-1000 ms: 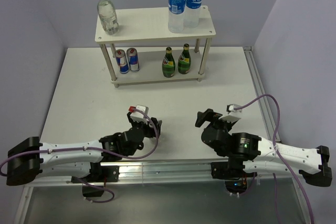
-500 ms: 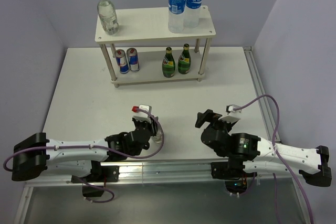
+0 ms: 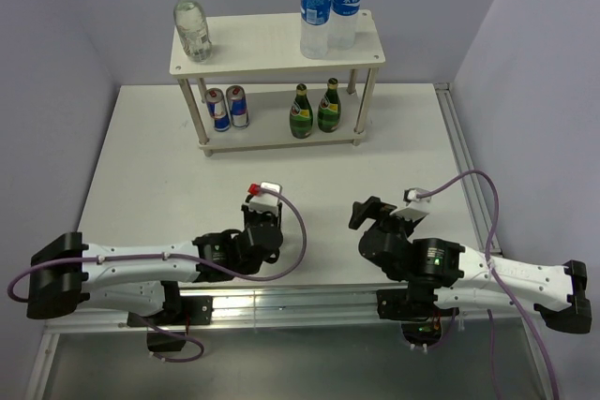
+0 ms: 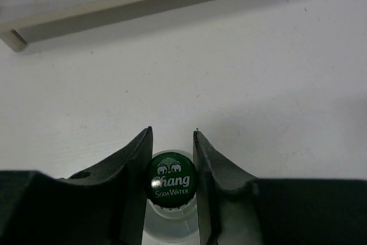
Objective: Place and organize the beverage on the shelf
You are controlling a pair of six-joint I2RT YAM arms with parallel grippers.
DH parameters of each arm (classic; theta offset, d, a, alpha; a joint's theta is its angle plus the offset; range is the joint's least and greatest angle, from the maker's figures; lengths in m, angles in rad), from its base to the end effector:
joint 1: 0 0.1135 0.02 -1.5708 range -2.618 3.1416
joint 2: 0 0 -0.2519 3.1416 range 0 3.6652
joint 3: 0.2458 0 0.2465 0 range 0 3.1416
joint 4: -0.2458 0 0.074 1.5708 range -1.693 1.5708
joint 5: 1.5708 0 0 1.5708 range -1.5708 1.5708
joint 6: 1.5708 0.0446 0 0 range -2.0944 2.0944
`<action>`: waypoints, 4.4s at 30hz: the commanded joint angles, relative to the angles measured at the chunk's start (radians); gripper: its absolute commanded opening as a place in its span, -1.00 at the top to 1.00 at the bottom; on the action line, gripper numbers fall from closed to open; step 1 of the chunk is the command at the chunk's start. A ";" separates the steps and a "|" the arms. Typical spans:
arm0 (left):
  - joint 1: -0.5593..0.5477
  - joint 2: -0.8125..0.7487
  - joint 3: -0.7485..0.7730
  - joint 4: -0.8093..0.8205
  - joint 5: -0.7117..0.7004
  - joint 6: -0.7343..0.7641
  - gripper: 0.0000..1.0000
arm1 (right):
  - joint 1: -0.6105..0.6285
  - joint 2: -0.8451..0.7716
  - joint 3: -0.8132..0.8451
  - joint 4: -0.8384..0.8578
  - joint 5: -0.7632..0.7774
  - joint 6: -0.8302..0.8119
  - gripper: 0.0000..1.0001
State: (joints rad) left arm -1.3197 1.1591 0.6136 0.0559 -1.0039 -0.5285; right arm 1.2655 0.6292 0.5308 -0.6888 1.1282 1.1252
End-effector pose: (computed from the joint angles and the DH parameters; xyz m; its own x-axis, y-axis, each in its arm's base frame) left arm 0.0964 -0.2242 0.2255 -0.2699 -0.0375 -0.9622 0.2306 0.9677 -0.1024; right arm 0.0763 0.1079 0.2320 -0.2874 0.3739 -0.8818 0.0987 0.9273 0.3610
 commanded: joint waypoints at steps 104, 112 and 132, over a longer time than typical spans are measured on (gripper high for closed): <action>0.665 0.459 1.346 -0.028 0.237 0.688 -0.58 | 0.005 -0.019 -0.042 0.005 0.099 0.059 -0.99; 0.536 0.092 0.950 -0.267 0.192 0.405 -0.84 | 0.005 -0.019 0.092 0.034 -0.020 -0.138 -0.96; 0.474 -0.277 1.029 -0.714 0.272 0.297 -0.99 | 0.006 0.152 1.031 0.094 -0.185 -0.875 -1.00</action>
State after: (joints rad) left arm -0.8421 0.8612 1.6104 -0.6003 -0.7315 -0.2497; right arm 1.2655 0.7685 1.5608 -0.5800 0.9874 0.3222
